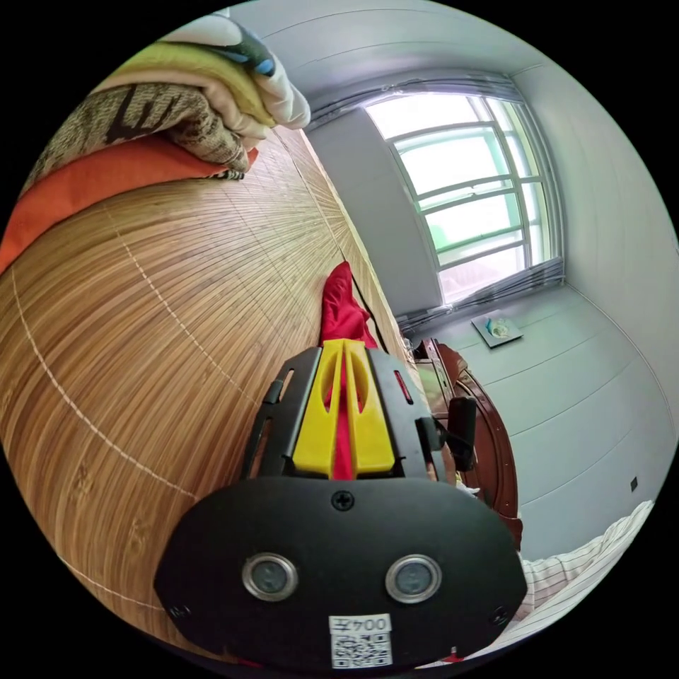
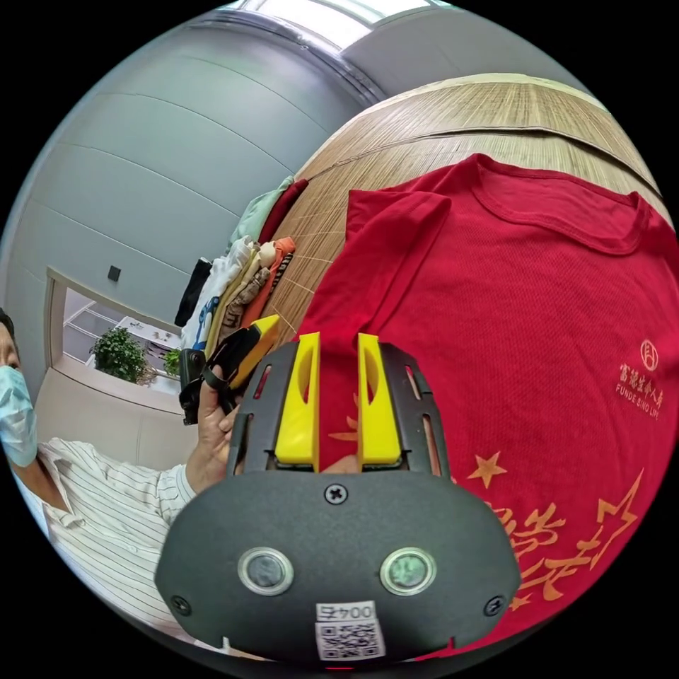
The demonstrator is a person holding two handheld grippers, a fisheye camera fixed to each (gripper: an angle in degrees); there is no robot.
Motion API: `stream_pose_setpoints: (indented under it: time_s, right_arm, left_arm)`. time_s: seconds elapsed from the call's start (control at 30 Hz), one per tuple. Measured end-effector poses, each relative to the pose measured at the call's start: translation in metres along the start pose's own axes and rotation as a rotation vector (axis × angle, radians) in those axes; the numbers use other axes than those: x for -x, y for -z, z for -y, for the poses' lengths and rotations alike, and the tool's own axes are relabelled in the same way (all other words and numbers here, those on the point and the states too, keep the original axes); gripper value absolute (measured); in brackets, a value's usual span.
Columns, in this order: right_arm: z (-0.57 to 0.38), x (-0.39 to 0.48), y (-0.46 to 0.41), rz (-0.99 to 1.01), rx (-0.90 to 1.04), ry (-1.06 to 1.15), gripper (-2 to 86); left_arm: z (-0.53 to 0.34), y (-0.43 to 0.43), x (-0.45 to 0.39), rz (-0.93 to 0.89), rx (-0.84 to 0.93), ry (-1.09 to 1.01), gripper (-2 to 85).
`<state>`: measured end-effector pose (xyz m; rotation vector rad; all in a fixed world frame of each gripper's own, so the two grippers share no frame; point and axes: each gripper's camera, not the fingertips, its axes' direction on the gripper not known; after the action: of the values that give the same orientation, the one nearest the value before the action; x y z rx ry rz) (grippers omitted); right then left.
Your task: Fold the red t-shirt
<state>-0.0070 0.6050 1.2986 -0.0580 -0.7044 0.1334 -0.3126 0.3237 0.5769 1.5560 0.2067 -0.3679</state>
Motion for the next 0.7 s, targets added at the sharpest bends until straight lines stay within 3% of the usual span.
stream_pose_setpoints:
  time_s: [0.13,0.3,0.53,0.7]
  right_arm:
    - [0.010,-0.005,-0.007,-0.034,0.056,-0.004,3.7]
    - [0.010,0.024,0.016,-0.145,-0.011,0.069,1.0]
    - [0.000,0.007,0.001,-0.180,0.104,-0.046,7.3]
    - [0.033,0.028,0.038,-0.354,-0.046,0.041,8.2]
  left_arm:
    - [0.000,0.002,-0.002,0.010,0.009,-0.011,0.2]
    - [-0.002,0.007,-0.011,0.041,-0.001,-0.043,0.2]
    - [-0.011,-0.004,-0.026,0.001,0.039,-0.117,0.2]
    - [-0.015,-0.012,-0.039,-0.026,0.063,-0.185,0.2]
